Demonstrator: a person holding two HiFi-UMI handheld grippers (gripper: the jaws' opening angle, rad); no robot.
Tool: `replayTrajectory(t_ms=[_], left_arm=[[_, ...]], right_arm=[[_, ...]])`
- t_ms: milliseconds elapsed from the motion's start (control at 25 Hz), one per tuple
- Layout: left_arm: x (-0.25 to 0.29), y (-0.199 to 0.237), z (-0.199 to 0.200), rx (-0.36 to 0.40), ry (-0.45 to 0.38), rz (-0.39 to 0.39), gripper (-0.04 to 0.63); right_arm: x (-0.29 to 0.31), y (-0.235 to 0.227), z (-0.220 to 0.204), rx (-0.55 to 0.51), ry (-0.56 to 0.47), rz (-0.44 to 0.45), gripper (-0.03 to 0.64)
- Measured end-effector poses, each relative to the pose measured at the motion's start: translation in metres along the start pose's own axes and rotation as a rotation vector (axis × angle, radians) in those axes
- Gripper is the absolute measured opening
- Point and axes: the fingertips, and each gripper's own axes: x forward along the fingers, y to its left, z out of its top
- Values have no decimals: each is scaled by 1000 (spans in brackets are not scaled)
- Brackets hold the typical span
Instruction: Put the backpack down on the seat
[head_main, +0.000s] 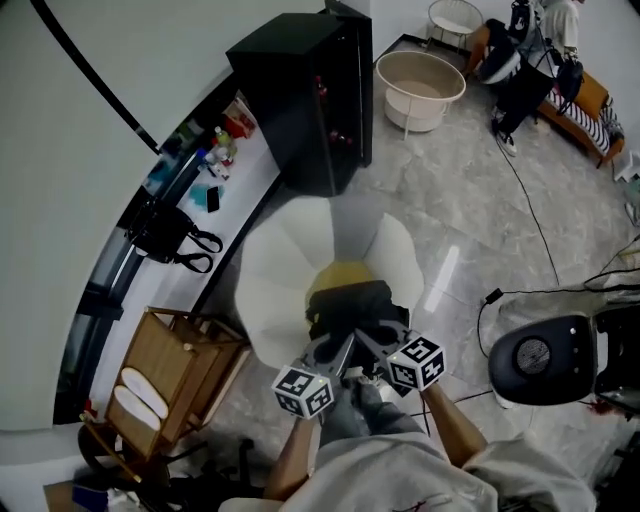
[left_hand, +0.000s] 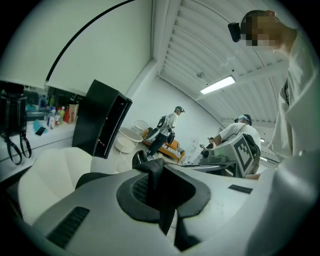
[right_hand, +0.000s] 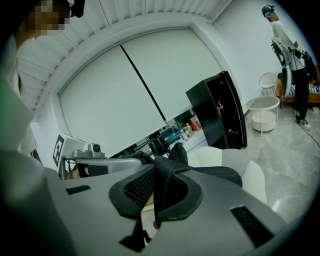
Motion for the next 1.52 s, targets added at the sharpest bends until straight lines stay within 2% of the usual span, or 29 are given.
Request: replayTrajectory(t_ms=[320,600,1080,1520], left_arm=[[-8,9,-69,-101,55,26,43],[-14,21,-95,-137,92,29,43],[17,82,-103,-166,127,32,43],[83,178,-73,-155,122,44,43]], right_arm=[[4,-1,-71,79,81,7,40],[15,-1,-99,98,138,9,41],[66,-45,-108,125,188,-27,41],[148,-127,-76,110,179,-79,41]])
